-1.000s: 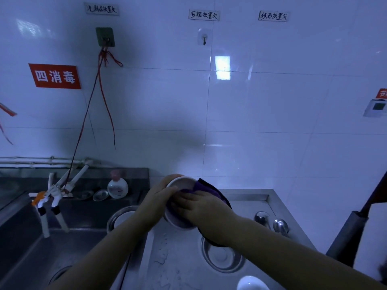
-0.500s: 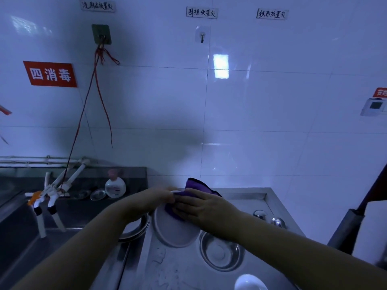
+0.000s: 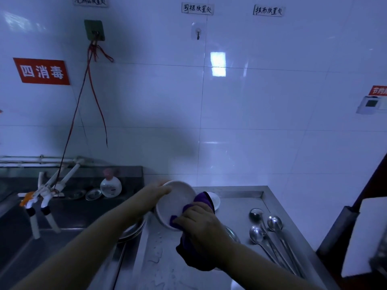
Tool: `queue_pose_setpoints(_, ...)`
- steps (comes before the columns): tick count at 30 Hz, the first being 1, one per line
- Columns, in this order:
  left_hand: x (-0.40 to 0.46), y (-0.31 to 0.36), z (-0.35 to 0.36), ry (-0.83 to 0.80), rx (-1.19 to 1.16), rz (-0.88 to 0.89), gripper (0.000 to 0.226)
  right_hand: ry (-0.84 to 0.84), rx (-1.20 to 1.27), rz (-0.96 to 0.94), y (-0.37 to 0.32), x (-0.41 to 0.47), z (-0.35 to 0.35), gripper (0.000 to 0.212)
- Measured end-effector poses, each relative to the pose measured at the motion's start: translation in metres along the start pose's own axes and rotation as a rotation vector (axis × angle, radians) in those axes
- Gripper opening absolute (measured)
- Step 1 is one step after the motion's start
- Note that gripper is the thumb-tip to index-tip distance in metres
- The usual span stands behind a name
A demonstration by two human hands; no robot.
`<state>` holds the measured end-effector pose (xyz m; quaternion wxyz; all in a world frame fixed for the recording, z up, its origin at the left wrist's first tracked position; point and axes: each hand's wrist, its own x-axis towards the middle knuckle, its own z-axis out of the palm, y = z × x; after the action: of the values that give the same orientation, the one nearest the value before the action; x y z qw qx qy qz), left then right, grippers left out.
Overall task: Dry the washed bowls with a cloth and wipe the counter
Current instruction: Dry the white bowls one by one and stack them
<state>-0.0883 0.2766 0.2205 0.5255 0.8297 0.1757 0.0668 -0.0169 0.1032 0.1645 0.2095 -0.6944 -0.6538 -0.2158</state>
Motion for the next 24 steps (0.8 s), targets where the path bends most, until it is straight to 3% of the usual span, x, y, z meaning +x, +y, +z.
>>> queue_pose_setpoints(2, -0.001, -0.004, -0.013, -0.087, 0.147, -0.040, 0.034, -0.063, 0.047, 0.030, 0.008, 0.004, -0.008, 0.021)
queue_pose_setpoints(5, -0.003, -0.003, -0.026, -0.057, 0.620, 0.174, 0.064, -0.207, 0.184, 0.148, 0.020, 0.005, -0.017, 0.026)
queue_pose_setpoints(8, -0.009, 0.004, -0.022, -0.174, 0.967, 0.496, 0.049, -0.289, 0.237, 0.200, 0.029, 0.005, -0.018, 0.032)
queue_pose_setpoints(12, -0.010, 0.007, -0.006, -0.156, 1.132, 0.522, 0.024, -0.271, 0.290, 0.230, 0.034, 0.009, -0.019, 0.034)
queue_pose_setpoints(15, -0.014, 0.005, -0.010, -0.121, 0.928, 0.444, 0.009, -0.125, 0.354, 0.277, 0.039, 0.008, -0.026, 0.033)
queue_pose_setpoints(19, -0.019, -0.010, -0.008, -0.065, 0.113, 0.219, 0.004, 0.324, 0.567, 0.568, 0.046, 0.006, -0.037, 0.047)
queue_pose_setpoints(21, -0.020, -0.013, 0.002, -0.032, -0.188, 0.158, 0.010, 0.389, 0.538, 0.572, 0.044, 0.009, -0.037, 0.045)
queue_pose_setpoints(24, -0.019, -0.009, 0.025, -0.076, -0.433, 0.168, 0.015, 0.378, 0.496, 0.475, 0.033, 0.017, -0.032, 0.035)
